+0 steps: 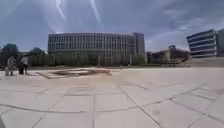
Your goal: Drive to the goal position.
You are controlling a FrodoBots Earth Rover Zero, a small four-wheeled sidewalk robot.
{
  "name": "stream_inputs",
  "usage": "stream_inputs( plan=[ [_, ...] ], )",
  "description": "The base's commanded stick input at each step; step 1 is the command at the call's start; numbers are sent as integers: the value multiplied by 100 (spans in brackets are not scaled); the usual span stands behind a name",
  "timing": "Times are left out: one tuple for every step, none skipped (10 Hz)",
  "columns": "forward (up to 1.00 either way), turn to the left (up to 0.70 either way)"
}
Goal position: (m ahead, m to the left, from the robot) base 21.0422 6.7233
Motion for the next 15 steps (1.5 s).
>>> stream_inputs(
  plan=[
    [50,0],
    [50,0],
    [50,-4],
    [50,-12],
    [50,0],
    [50,0],
    [50,-5],
    [50,-23],
    [50,0],
    [50,0],
    [50,-4],
    [50,-1],
    [50,0],
    [50,0],
    [50,0]
  ],
)
